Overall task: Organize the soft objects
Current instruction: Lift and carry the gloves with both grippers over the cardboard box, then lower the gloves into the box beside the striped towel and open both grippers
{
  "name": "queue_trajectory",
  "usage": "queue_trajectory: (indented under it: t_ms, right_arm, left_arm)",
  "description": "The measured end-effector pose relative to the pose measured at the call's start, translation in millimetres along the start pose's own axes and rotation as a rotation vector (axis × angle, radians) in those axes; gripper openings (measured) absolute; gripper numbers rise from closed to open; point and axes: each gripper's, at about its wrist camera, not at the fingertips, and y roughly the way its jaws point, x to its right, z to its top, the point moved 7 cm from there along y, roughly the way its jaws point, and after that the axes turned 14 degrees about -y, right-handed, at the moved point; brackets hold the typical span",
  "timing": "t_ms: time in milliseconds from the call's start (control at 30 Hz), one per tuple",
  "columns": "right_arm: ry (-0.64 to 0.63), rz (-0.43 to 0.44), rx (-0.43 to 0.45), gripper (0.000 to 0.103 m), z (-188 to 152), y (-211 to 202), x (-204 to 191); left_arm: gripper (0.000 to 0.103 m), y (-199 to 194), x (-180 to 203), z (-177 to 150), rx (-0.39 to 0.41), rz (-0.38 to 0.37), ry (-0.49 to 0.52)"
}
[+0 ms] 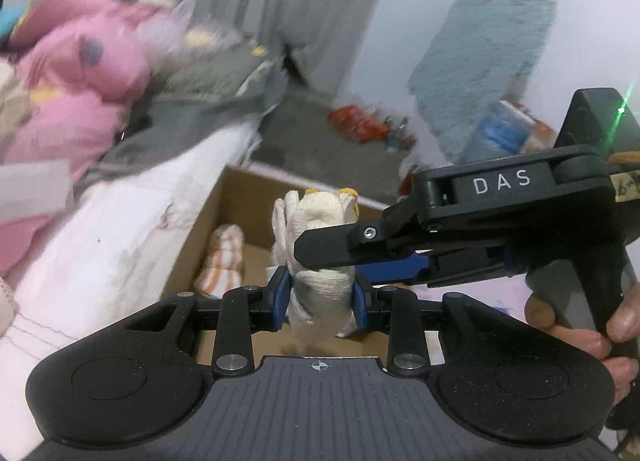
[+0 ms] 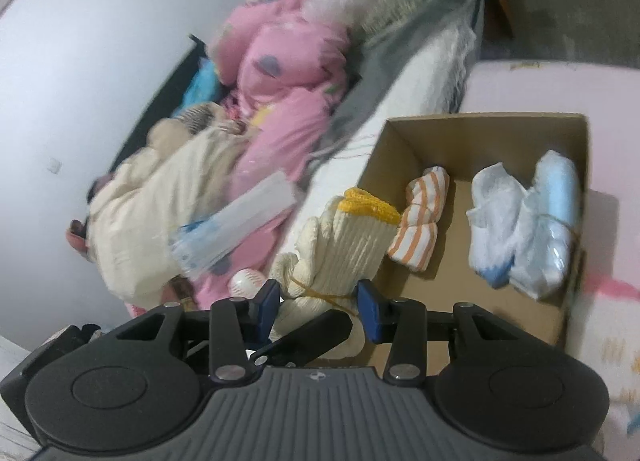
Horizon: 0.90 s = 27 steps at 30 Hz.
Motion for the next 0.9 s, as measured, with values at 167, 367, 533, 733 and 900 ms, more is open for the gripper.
queue_trajectory:
  t_ms: [167,367,533,733,900]
  right_arm:
    - [0.05,-0.025,-0.077,0.043,17,45,32]
    - [0.085,-0.058,-0.128,0.042,27,77,58]
    - [0.097,-0.114,-0.136,0.041,34,89,74]
    - [0.13,-0.165,-0.177,0.041,33,106,92]
    - [0.135,-0.204,-0.231,0.04,27,123,102]
  left_arm:
    - [0.03,41,-26,11,-0.088,0.036,-0.084]
    - [0.031,77,-39,18,-0.14,0.095,-0.09]
    - [0.033,84,-39,17,-0.149,0.11,-0.085]
    - [0.033,87,-46,20,-0.15,0.118,-0.104]
    - [0.034,87,-48,20,-0.155,0.112,-0.106]
